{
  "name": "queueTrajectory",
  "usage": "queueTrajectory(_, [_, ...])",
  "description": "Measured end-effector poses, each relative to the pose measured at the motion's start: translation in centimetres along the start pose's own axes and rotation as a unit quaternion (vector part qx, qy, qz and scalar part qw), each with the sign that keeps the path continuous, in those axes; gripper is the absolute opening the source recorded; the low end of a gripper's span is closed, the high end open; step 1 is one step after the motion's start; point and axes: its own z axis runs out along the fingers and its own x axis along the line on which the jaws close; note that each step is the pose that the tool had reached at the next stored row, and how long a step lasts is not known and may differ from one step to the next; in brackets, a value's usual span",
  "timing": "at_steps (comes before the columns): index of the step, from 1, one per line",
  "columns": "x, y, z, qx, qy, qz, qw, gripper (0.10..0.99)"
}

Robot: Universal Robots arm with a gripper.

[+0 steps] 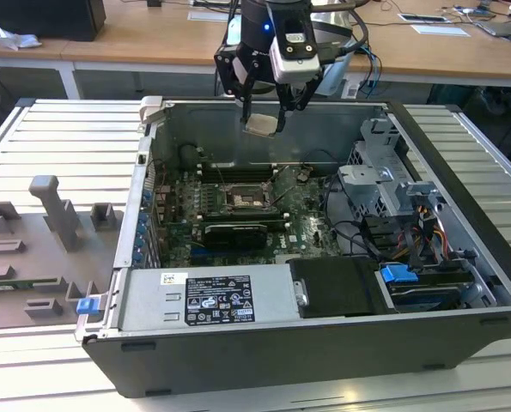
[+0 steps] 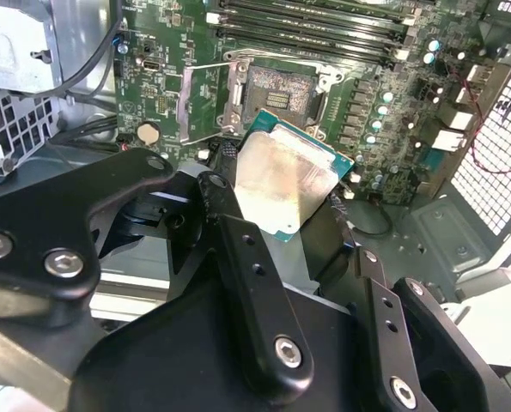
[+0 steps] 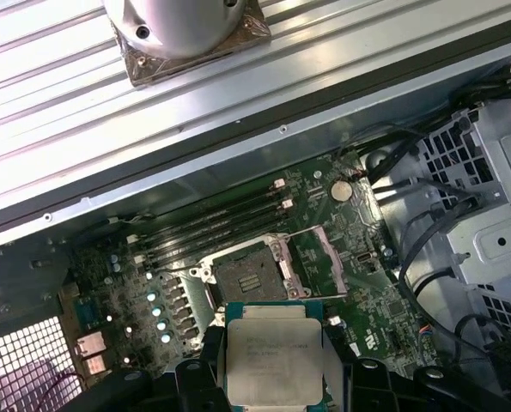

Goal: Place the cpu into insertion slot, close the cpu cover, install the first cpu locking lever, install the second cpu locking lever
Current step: 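Place the cpu into insertion slot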

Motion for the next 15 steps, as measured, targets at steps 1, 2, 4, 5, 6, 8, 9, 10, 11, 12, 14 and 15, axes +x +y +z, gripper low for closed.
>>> queueTrajectory(1, [0.0,0.0,0.0,-0.0001,-0.0002,0.002,1.0,0.541])
queueTrajectory(2, [0.0,0.0,0.0,-0.0001,-0.0003,0.003,1.0,0.541])
queueTrajectory(4, [0.0,0.0,0.0,-0.0001,-0.0005,0.006,1.0,0.541])
queueTrajectory(5, [0.0,0.0,0.01,-0.0002,-0.0008,0.009,1.0,0.541])
queueTrajectory(6, [0.0,0.0,0.0,-0.0002,-0.001,0.011,0.9999,0.541])
queueTrajectory(8, [0.0,0.0,0.01,-0.0003,-0.0014,0.015,0.9999,0.541])
queueTrajectory(9, [0.0,0.0,0.01,-0.0003,-0.0015,0.016,0.9999,0.541])
queueTrajectory(10, [0.0,0.0,0.01,-0.0004,-0.0016,0.017,0.9998,0.541])
queueTrajectory(11, [0.0,0.0,0.01,-0.0004,-0.0017,0.019,0.9998,0.541])
queueTrajectory(12, [0.0,0.0,0.01,-0.0004,-0.0018,0.02,0.9998,0.541])
queueTrajectory(14, [0.0,0.0,0.01,-0.0005,-0.0023,0.025,0.9997,0.541])
queueTrajectory(15, [0.0,0.0,0.01,-0.0005,-0.0024,0.026,0.9996,0.541])
